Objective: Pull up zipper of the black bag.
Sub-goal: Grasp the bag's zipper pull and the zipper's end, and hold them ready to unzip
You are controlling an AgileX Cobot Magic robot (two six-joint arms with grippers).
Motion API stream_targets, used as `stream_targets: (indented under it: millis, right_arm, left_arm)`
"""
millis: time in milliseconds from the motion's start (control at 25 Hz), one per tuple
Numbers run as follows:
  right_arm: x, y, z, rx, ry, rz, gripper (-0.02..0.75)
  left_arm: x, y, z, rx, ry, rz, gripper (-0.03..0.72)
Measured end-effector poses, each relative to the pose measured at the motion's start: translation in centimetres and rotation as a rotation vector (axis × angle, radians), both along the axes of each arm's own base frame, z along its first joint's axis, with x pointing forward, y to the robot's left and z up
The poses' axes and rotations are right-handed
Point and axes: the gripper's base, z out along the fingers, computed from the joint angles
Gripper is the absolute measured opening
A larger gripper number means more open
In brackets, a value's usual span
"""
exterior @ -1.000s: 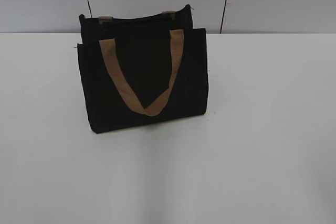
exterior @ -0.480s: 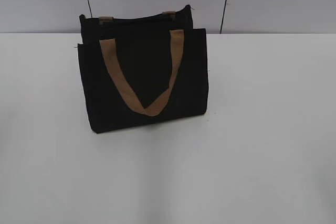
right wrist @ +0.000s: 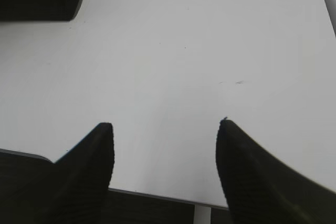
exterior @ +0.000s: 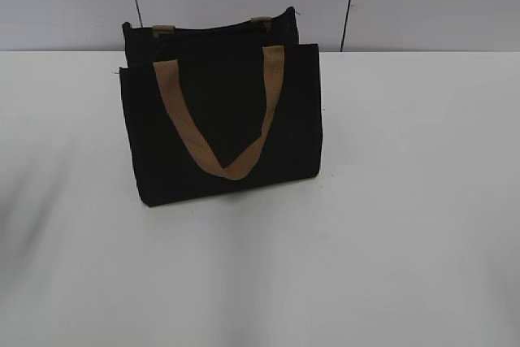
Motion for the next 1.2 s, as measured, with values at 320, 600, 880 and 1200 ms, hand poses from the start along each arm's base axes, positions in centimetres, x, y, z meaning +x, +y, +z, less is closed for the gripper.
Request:
stream_targets:
  millis: [320,600,880,1200]
  right_arm:
    - [0.0,0.0,0.0,-0.001,0.0,-0.001,0.469]
    - [0.0,0.0,0.0,-0.001,0.0,-0.001,0.469]
    - [0.0,0.0,0.0,-0.001,0.0,-0.001,0.469]
    - [0.0,0.0,0.0,-0.001,0.0,-0.001,0.469]
  left_arm:
    - [6.0,-1.9,-5.9,0.023,0.142,-0.135,0.385]
    - [11.2,-4.1,-9.4,0.07,0.184,-0.325,0.385]
    - [13.9,-5.0,-10.5,0.111,0.177,-0.408,0.382]
    - [15.1,-6.0,-10.3,0.193,0.145,-0.533,0.382]
